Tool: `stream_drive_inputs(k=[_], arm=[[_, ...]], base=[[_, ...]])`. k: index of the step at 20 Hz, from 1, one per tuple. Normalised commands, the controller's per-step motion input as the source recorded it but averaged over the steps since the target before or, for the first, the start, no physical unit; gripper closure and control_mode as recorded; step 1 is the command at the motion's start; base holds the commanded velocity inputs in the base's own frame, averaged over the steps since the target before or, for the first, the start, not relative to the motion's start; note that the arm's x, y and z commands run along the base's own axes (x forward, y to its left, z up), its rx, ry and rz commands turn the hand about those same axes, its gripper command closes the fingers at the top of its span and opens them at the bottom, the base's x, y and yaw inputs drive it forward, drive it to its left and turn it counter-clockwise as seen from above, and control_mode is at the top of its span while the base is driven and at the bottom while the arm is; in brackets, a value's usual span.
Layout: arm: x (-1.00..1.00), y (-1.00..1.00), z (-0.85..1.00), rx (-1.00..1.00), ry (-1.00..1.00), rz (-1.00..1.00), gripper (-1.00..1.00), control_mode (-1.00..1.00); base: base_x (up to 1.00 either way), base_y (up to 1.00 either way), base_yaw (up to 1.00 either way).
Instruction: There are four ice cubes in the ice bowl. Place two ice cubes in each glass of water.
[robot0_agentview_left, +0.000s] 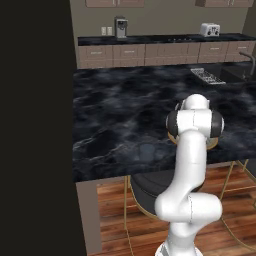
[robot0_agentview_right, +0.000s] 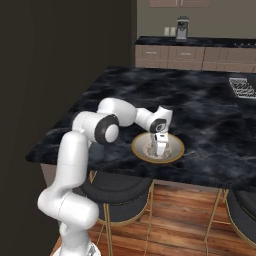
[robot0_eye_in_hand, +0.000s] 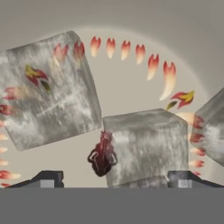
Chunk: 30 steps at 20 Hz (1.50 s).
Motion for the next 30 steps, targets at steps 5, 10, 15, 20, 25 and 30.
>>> stream_drive_inputs(k=[5,10,15,20,25,30], arm=[[-0.07,0.0,-0.49,0.03,0.02,0.0,-1.0,-1.0],[-0.12,0.0,-0.25,0.03,0.01,0.0,-1.0,-1.0],[0.0,0.02,-0.17,0.03,0.0,0.0,-1.0,-1.0],[-0.01,0.12,-0.05,0.01,0.0,0.0,-1.0,-1.0],[-0.03,0.15,-0.01,0.0,0.0,0.0,-1.0,-1.0],[-0.23,0.09,-0.05,0.0,0.0,0.0,-1.0,-1.0]], base=[[0.0,0.0,0.0],[0.0,0.0,0.0],[0.0,0.0,0.0],[0.0,0.0,0.0],[0.0,0.0,0.0],[0.0,0.0,0.0]])
